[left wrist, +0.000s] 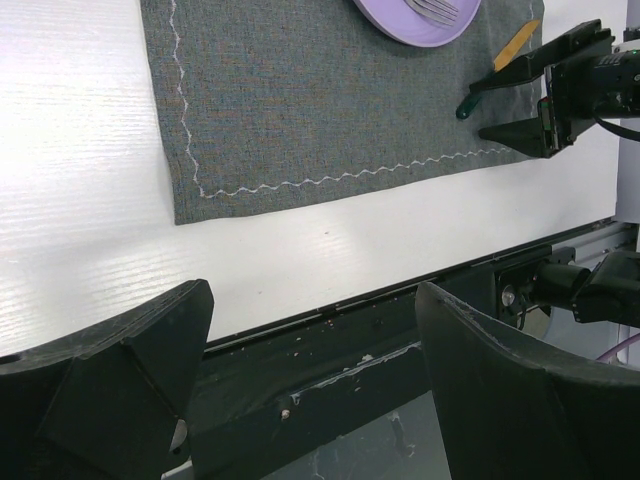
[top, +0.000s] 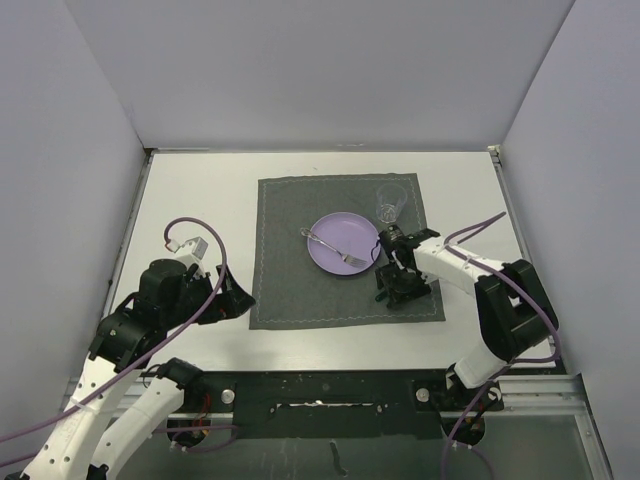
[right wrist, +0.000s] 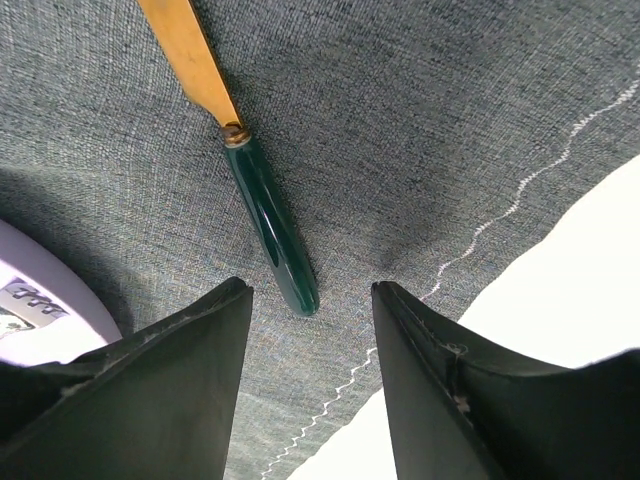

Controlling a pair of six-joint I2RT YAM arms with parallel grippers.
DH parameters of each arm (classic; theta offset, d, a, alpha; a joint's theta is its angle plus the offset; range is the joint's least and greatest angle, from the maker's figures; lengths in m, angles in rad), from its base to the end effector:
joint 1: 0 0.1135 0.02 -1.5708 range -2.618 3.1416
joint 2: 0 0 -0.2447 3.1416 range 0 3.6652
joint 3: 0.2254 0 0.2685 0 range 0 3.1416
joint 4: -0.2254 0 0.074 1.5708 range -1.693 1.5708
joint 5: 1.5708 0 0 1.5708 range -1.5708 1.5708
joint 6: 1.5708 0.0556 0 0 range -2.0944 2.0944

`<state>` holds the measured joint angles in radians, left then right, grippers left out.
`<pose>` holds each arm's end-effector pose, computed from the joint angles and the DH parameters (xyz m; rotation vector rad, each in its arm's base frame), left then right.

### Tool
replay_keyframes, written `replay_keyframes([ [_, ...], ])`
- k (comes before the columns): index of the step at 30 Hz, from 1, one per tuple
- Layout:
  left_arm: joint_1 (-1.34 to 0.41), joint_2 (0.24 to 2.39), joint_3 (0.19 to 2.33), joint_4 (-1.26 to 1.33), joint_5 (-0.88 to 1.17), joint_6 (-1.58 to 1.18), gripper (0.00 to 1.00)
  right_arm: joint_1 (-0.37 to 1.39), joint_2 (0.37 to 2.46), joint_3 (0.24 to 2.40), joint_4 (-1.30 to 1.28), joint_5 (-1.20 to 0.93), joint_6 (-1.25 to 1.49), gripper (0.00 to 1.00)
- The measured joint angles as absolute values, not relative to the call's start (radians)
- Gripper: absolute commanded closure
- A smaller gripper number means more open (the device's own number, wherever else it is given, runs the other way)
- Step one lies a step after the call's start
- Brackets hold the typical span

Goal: Set the dinner table for one person
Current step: Adjust the knife on the napkin.

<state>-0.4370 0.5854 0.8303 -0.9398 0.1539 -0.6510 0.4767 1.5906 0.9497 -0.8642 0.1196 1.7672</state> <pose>0.1363 -0.0731 0.2878 -0.1678 2.3621 -0.7297 0.2509 0.1221 0.1208 1.8122 2.3976 0.0109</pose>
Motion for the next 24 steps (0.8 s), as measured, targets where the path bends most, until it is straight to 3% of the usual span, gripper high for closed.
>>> replay_keyframes([
  [24, -0.437, 0.583, 0.83, -0.941, 0.154, -0.651, 0.18, 0.43, 1.648, 0.953, -0.834, 0.084, 1.703, 0.58],
])
